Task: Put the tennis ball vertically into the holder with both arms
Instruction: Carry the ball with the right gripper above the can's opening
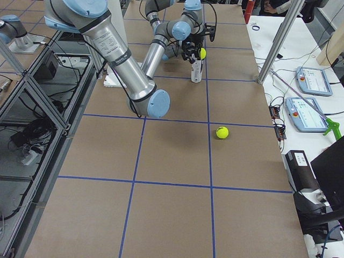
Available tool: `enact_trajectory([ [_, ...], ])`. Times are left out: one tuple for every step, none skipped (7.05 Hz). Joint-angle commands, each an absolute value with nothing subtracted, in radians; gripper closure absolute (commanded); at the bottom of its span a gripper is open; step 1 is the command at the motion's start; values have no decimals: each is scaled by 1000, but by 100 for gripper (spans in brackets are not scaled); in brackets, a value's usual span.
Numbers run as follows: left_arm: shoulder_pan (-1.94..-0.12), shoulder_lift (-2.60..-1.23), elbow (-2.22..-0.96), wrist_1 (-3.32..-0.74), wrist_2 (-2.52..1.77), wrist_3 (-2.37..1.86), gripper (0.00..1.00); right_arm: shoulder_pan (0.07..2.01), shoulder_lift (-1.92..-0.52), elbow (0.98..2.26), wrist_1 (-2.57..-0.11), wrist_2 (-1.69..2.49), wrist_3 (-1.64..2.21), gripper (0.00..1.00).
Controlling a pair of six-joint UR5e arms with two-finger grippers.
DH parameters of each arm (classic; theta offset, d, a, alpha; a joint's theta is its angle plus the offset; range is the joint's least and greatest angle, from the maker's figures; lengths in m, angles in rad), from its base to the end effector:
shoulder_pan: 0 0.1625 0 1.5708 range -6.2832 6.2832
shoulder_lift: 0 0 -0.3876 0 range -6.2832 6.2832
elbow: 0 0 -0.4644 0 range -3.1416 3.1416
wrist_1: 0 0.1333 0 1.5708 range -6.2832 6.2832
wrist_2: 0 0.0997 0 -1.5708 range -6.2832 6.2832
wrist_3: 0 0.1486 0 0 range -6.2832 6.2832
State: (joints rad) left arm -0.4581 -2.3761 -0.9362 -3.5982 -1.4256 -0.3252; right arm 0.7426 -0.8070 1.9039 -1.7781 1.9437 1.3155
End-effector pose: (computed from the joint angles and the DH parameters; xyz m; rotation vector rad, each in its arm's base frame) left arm 0.6469 -0.4916 0.1851 1.7118 1.3896 0.2833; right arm -0.4256 -0.4981 0.0389 0.1154 -0.9406 0.2847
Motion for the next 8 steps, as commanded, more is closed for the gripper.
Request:
enact_trajectory([
  [-456, -2376, -937, -3599, -1425, -325, 1, 691, -712, 1829, -1784, 1916, 1409, 100],
  [-456, -2376, -937, -3599, -1425, -324, 1, 666, -689, 1801, -1784, 1890, 1422, 100],
  [-456, -2376, -937, -3599, -1425, -325, 1, 654, -689, 1795, -1784, 1876, 1422, 100],
  [-454, -2376, -939, -3599, -1425, -325, 1, 647, -686, 1778, -1784, 1859, 1422, 100],
  [-454, -2376, -939, -3597, -1425, -325, 1, 647, -689, 1772, -1784, 1858, 1422, 77],
  [-454, -2376, -939, -3597, -1425, -325, 1, 646, -689, 1770, -1784, 1849, 1422, 34],
  [-453, -2376, -939, -3597, -1425, -325, 1, 640, -690, 1764, -1784, 1826, 1422, 17],
  [-453, -2378, -939, -3597, -1425, -324, 1, 640, -689, 1760, -1783, 1825, 1420, 2],
])
